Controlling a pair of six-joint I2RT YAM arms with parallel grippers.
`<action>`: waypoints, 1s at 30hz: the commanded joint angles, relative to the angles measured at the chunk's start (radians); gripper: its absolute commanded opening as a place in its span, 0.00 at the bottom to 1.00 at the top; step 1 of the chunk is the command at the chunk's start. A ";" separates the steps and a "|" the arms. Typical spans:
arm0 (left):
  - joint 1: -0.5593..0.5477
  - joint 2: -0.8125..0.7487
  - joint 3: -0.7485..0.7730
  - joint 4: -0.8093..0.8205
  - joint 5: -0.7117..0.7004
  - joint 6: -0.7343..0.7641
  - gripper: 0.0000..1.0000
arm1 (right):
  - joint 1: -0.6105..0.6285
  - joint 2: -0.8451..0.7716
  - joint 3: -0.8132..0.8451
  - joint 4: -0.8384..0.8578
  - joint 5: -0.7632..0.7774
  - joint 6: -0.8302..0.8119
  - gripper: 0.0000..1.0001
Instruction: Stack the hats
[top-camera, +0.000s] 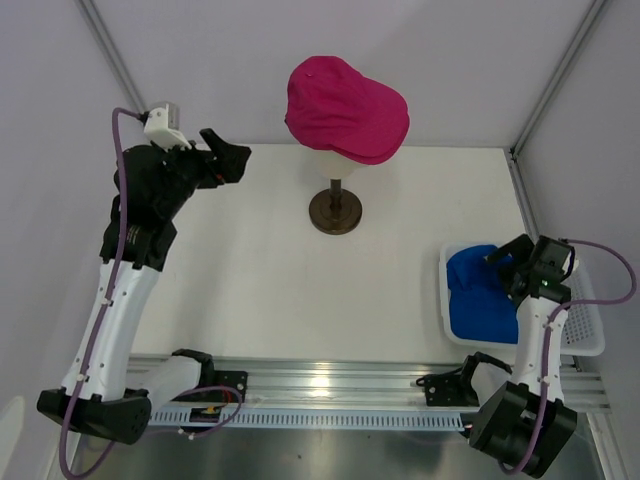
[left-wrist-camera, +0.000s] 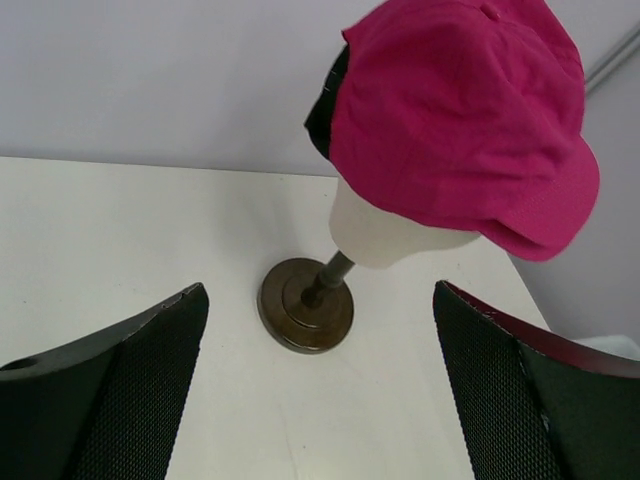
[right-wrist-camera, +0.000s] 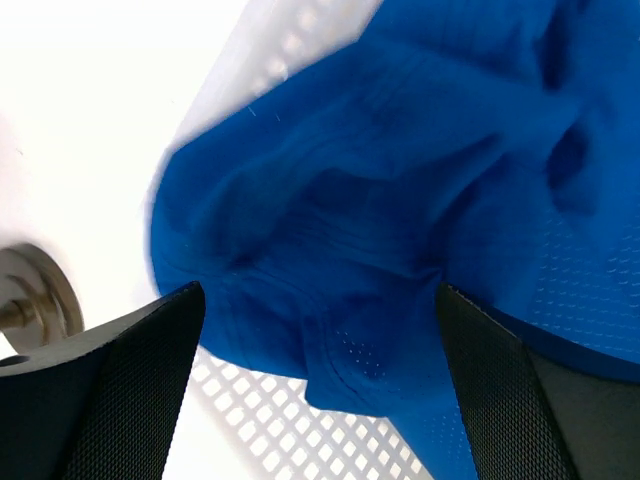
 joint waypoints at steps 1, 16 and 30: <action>-0.051 -0.069 -0.052 -0.054 0.025 -0.004 0.96 | 0.035 0.028 -0.075 0.079 -0.030 0.043 1.00; -0.217 -0.119 -0.278 -0.085 0.048 -0.010 0.93 | 0.130 0.011 -0.049 -0.050 0.108 0.075 0.94; -0.275 -0.051 -0.293 -0.074 0.059 0.092 0.97 | 0.165 -0.128 0.139 -0.339 0.274 0.087 0.93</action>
